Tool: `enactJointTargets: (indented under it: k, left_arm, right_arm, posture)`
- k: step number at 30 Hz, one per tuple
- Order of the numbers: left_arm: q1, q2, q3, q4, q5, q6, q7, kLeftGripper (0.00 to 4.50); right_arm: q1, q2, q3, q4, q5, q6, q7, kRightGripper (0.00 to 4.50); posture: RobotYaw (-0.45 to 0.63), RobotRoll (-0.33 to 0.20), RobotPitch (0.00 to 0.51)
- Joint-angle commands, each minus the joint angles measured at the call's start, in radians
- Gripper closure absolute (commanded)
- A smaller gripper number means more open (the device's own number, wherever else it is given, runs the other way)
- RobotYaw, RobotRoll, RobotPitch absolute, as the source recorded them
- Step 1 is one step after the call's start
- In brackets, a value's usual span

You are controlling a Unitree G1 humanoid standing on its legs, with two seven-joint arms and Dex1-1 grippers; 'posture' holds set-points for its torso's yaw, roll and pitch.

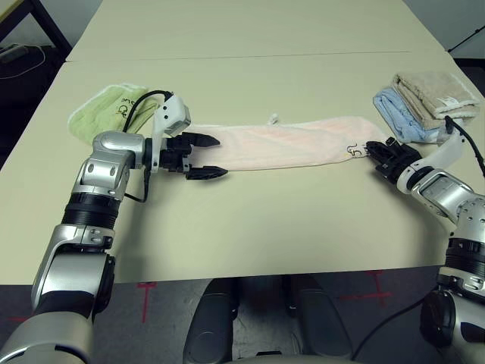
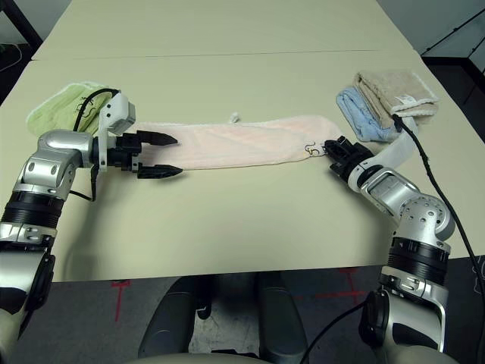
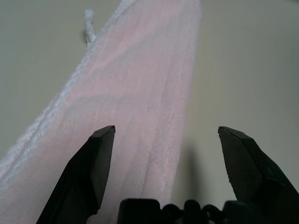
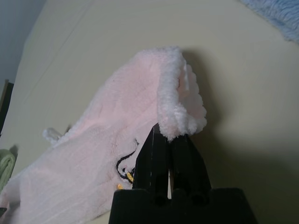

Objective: Fold the towel and set it aside.

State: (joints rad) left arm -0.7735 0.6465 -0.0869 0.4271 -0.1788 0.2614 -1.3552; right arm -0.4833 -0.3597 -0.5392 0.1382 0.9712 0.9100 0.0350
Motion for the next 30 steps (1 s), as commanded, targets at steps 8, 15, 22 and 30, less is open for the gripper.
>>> enactJointTargets:
  k: [8, 15, 22, 30]
  left_arm:
    - [0.048, 0.005, 0.017, -0.072, -0.039, 0.057, 0.038, 0.00]
    - [0.085, 0.010, 0.020, -0.117, -0.055, 0.070, 0.059, 0.00]
    - [0.101, 0.020, 0.026, -0.137, -0.065, 0.078, 0.071, 0.00]
    - [0.075, 0.016, 0.021, -0.106, -0.059, 0.064, 0.071, 0.00]
  right_arm:
    - [0.057, -0.069, 0.055, -0.023, -0.144, -0.158, 0.165, 4.48]
    - [0.065, -0.115, 0.093, -0.068, -0.201, -0.253, 0.316, 4.48]
    - [0.099, -0.126, 0.051, -0.110, -0.196, -0.236, 0.292, 4.48]
    - [0.079, -0.129, 0.096, -0.163, -0.223, -0.260, 0.309, 4.48]
  posture:
    - [-0.02, 0.000, 0.226]
    - [0.00, 0.000, 0.211]
    - [0.00, 0.000, 0.203]
    - [-0.01, 0.000, 0.202]
